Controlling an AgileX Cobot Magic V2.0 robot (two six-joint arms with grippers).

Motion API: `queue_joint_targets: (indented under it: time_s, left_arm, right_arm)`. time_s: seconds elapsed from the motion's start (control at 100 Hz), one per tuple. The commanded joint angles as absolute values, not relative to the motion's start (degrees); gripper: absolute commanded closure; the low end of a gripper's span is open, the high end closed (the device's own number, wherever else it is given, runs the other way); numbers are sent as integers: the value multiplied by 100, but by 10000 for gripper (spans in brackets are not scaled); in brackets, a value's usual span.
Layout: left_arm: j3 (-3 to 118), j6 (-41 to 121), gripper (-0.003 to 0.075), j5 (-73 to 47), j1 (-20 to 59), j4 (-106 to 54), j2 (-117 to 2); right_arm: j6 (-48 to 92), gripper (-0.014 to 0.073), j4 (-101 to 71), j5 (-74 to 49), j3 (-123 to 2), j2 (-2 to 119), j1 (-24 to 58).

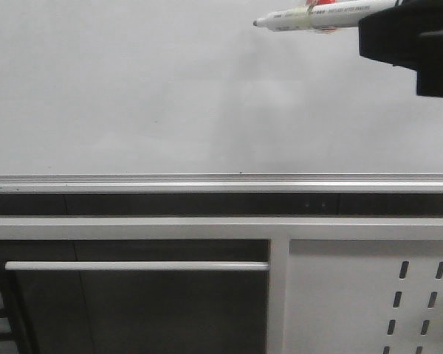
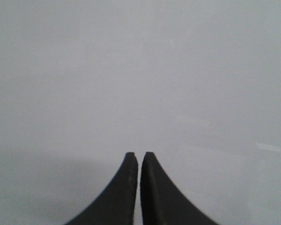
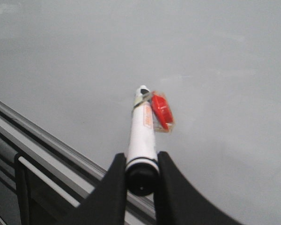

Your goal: Write number 1 on whiteboard

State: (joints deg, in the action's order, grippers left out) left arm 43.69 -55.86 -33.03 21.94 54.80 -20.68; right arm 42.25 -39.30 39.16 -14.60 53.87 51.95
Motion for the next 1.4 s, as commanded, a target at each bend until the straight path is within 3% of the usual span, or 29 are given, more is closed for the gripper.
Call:
queue_joint_targets:
  time_s: [0.0,0.67,1.39]
  left_arm:
    - [4529,-5652,738,-3020,2171,5604,-2125]
    - [4529,-5652,738,-2976,2171,5604,-2125]
    - [4529,-5652,738,-2834,2171,5604,-2125]
  right_arm:
    - [4270,644,-3718,4418,-1656,5455,5213]
    - [4270,644,-3709,4843,-1656,5810,5213]
    - [4270,644,-3830,4449,-1617,5822,5213]
